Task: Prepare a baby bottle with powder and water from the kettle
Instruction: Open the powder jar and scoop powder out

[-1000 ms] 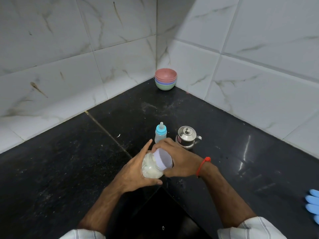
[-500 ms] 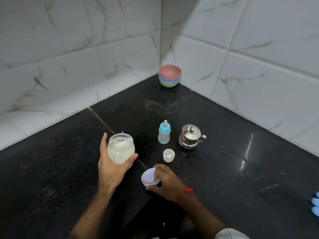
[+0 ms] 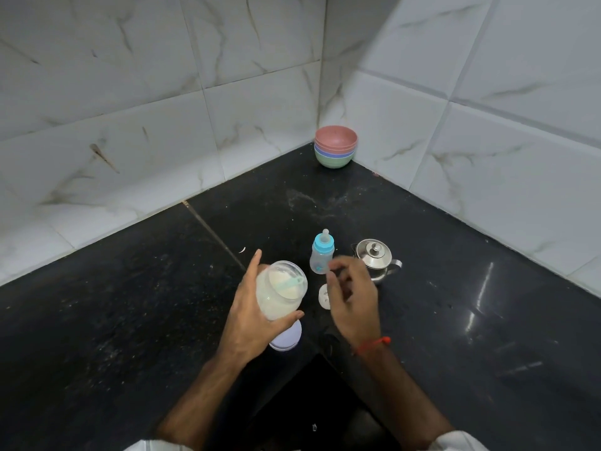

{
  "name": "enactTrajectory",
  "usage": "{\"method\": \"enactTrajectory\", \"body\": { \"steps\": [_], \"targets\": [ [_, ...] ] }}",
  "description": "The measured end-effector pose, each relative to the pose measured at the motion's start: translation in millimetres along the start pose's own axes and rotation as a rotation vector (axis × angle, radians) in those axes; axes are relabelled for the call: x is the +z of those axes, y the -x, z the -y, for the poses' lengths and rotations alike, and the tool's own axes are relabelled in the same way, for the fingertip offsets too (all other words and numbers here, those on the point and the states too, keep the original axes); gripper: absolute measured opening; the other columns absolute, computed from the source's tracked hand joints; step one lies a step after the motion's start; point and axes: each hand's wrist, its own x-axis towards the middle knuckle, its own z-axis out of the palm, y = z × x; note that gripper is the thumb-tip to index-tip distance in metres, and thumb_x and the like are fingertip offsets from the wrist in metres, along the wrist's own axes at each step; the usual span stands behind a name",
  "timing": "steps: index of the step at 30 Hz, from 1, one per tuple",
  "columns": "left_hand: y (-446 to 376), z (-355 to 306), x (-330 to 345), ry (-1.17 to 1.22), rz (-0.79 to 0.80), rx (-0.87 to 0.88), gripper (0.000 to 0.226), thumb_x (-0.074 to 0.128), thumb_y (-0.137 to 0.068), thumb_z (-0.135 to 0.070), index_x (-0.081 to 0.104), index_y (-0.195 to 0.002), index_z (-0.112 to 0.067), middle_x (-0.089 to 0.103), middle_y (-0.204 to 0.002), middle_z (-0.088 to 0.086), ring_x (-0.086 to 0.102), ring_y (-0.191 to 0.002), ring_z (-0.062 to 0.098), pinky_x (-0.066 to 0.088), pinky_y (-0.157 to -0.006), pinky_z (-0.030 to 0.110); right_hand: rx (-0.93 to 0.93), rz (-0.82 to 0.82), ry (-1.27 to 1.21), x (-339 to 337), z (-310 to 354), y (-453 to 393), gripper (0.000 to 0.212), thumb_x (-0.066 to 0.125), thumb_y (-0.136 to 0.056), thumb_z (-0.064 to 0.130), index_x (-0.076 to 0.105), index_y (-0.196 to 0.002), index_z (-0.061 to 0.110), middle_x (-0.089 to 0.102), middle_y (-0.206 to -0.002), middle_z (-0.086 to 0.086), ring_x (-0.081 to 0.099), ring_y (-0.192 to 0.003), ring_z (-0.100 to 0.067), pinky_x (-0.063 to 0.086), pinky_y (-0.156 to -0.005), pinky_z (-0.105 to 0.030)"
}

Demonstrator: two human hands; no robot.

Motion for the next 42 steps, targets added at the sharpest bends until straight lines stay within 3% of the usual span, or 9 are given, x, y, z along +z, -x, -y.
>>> {"method": "enactTrajectory", "body": {
  "steps": [4, 9, 18, 22, 26, 30, 33, 37, 42],
  "targets": [
    [1.4, -7.8, 9.0, -0.057, 0.086, 0.050, 0.131, 0.092, -0.059, -0.053, 0.003, -0.155, -0.056, 0.049, -0.141, -0.027, 0.048, -0.134, 0.008, 0.045, -0.111, 0.040, -0.219, 0.395, 0.403, -19.5, 20.6, -28.0, 0.028, 0.064, -0.092, 0.045, 0.072, -0.114, 0.030, 0.057, -0.129, 0.004, 0.051, -0.120, -0.023, 0.041, -0.104, -0.033],
    [0.9, -19.2, 21.6, -0.129, 0.141, 0.113, 0.130, 0.089, -0.061, -0.057, 0.001, -0.157, -0.051, 0.047, -0.141, -0.030, 0.044, -0.130, 0.003, 0.040, -0.105, 0.028, -0.131, 0.672, 0.715, -30.3, 31.6, -39.5, 0.027, 0.067, -0.094, 0.043, 0.074, -0.116, 0.028, 0.055, -0.135, 0.003, 0.047, -0.122, -0.024, 0.042, -0.107, -0.046],
    [1.6, -20.5, 26.6, -0.134, 0.138, 0.102, 0.131, 0.092, -0.062, -0.051, 0.006, -0.160, -0.041, 0.048, -0.141, -0.028, 0.045, -0.130, 0.003, 0.038, -0.104, 0.026, -0.200, 0.477, 0.630, -34.7, 24.2, -33.2, 0.014, 0.072, -0.088, 0.032, 0.074, -0.094, 0.019, 0.063, -0.118, 0.001, 0.062, -0.105, -0.025, 0.057, -0.087, -0.044],
    [2.6, -23.0, 27.7, -0.136, 0.132, 0.089, 0.131, 0.093, -0.062, -0.048, 0.007, -0.160, -0.040, 0.048, -0.141, -0.028, 0.044, -0.129, 0.002, 0.040, -0.105, 0.027, -0.354, 0.541, 0.749, -33.8, 30.0, -27.6, 0.011, 0.083, -0.077, 0.034, 0.078, -0.081, 0.024, 0.064, -0.123, -0.001, 0.056, -0.124, -0.034, 0.047, -0.104, -0.054],
    [3.2, -23.6, 27.5, -0.150, 0.140, 0.062, 0.132, 0.095, -0.061, -0.045, 0.009, -0.161, -0.035, 0.048, -0.140, -0.026, 0.043, -0.128, 0.001, 0.042, -0.106, 0.028, 0.007, 0.556, 0.553, -35.5, 26.5, -29.0, 0.011, 0.076, -0.085, 0.036, 0.080, -0.089, 0.026, 0.057, -0.127, 0.009, 0.041, -0.131, -0.019, 0.029, -0.117, -0.044],
    [3.2, -18.3, 25.8, -0.151, 0.124, 0.055, 0.134, 0.096, -0.061, -0.043, 0.009, -0.162, -0.034, 0.040, -0.130, -0.044, 0.037, -0.124, -0.010, 0.037, -0.107, 0.026, 0.323, 0.438, 0.207, -43.9, 25.7, -34.7, 0.013, 0.081, -0.085, 0.020, 0.076, -0.073, 0.017, 0.062, -0.090, 0.016, 0.058, -0.094, -0.002, 0.047, -0.086, -0.021],
    [1.6, -15.9, 26.3, -0.130, 0.114, 0.051, 0.134, 0.096, -0.061, -0.041, 0.008, -0.161, -0.035, 0.039, -0.130, -0.047, 0.035, -0.123, -0.019, 0.035, -0.112, 0.028, 0.451, 0.447, 0.066, -51.7, 22.8, -34.1, 0.028, 0.079, -0.088, 0.018, 0.070, -0.062, 0.026, 0.064, -0.069, 0.014, 0.058, -0.070, 0.000, 0.046, -0.072, -0.022],
    [0.5, -14.8, 29.6, -0.097, 0.105, 0.037, 0.135, 0.095, -0.059, -0.043, 0.005, -0.159, -0.042, 0.049, -0.139, -0.028, 0.045, -0.134, 0.006, 0.038, -0.110, 0.030, 0.578, 0.402, -0.078, -58.0, 23.8, -31.8, 0.014, 0.077, -0.090, 0.015, 0.078, -0.076, 0.014, 0.076, -0.081, 0.001, 0.066, -0.076, 0.001, 0.051, -0.075, -0.014],
    [-0.7, -13.3, 33.4, -0.081, 0.115, 0.035, 0.136, 0.095, -0.058, -0.046, 0.004, -0.159, -0.043, 0.050, -0.138, -0.027, 0.046, -0.134, 0.006, 0.041, -0.112, 0.033, 0.681, 0.364, -0.189, -59.7, 17.0, -29.3, 0.004, 0.078, -0.088, 0.013, 0.080, -0.086, 0.009, 0.079, -0.088, -0.001, 0.069, -0.083, -0.006, 0.054, -0.087, -0.026]
  ]
}}
